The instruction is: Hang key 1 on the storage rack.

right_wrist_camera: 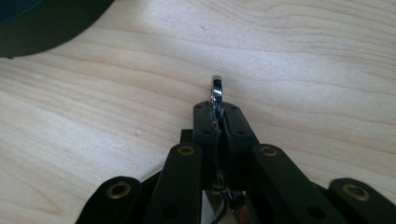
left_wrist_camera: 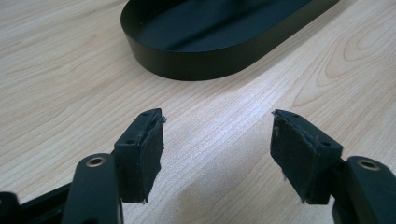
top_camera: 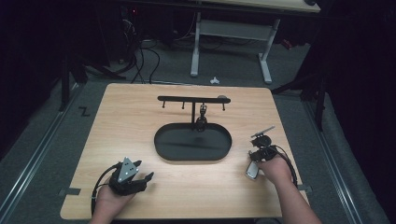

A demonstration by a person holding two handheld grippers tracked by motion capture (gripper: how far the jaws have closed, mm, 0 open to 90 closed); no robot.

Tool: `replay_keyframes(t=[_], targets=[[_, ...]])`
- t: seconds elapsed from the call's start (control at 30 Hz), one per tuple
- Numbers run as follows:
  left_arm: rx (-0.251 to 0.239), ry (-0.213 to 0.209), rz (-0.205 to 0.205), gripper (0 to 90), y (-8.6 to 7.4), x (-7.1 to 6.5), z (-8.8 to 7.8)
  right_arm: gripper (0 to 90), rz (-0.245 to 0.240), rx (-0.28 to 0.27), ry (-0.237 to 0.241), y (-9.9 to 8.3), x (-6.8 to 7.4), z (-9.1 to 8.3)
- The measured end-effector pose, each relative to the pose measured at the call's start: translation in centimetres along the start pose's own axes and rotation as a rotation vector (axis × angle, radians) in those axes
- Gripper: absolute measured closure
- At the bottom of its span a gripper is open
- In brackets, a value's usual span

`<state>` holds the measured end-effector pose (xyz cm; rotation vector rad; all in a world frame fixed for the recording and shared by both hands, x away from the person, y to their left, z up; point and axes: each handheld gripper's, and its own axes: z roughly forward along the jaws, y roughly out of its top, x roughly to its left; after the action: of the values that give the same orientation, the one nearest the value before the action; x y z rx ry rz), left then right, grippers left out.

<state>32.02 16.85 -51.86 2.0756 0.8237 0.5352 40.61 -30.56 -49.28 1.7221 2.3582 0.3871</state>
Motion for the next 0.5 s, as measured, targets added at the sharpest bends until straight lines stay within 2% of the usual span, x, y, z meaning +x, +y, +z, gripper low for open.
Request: replay_keyframes(t=[0.13,0.5], targets=[[0.002,0.0,-0.001,35.3,0.0,0.0,0.0,86.3,-0.008,0.003,0.009,0.1,0.1,-0.5],[-0.005,-0.001,-0.005,35.3,0.0,0.0,0.0,86.3,-0.008,-0.066,0.035,1.1,-0.2,-4.7]])
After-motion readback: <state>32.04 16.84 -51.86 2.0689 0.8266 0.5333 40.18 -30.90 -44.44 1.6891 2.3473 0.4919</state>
